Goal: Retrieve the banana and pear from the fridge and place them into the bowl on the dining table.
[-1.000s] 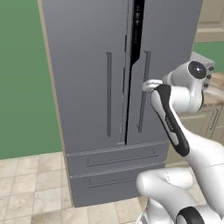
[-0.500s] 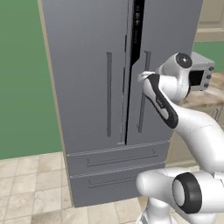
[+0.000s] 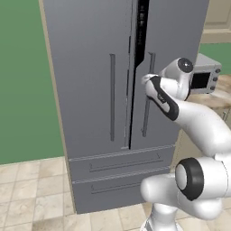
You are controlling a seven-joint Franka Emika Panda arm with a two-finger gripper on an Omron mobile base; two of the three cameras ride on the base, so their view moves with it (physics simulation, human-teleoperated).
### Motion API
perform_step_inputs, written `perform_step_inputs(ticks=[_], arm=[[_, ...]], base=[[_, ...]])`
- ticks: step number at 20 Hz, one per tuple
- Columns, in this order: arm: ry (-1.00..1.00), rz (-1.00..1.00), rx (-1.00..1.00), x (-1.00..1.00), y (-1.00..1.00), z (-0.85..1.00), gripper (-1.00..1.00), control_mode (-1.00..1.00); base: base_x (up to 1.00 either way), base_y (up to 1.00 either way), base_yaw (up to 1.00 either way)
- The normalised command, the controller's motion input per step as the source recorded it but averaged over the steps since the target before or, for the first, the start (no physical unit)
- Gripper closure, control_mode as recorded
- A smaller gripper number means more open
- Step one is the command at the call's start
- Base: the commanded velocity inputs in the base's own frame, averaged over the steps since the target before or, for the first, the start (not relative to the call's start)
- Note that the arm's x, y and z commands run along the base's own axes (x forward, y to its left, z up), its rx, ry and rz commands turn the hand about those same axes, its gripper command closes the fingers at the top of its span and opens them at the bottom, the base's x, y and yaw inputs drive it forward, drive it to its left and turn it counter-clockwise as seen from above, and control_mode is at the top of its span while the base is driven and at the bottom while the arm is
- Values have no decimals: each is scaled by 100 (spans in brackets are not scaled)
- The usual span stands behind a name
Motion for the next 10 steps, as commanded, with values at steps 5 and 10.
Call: perform_step_inputs(ticks=[5, 10], arm=[[-10, 1, 0, 49, -1, -9, -100, -100], [-10, 0, 0, 39, -7, 0, -100, -100]], base=[[0, 0, 0], [0, 0, 0]])
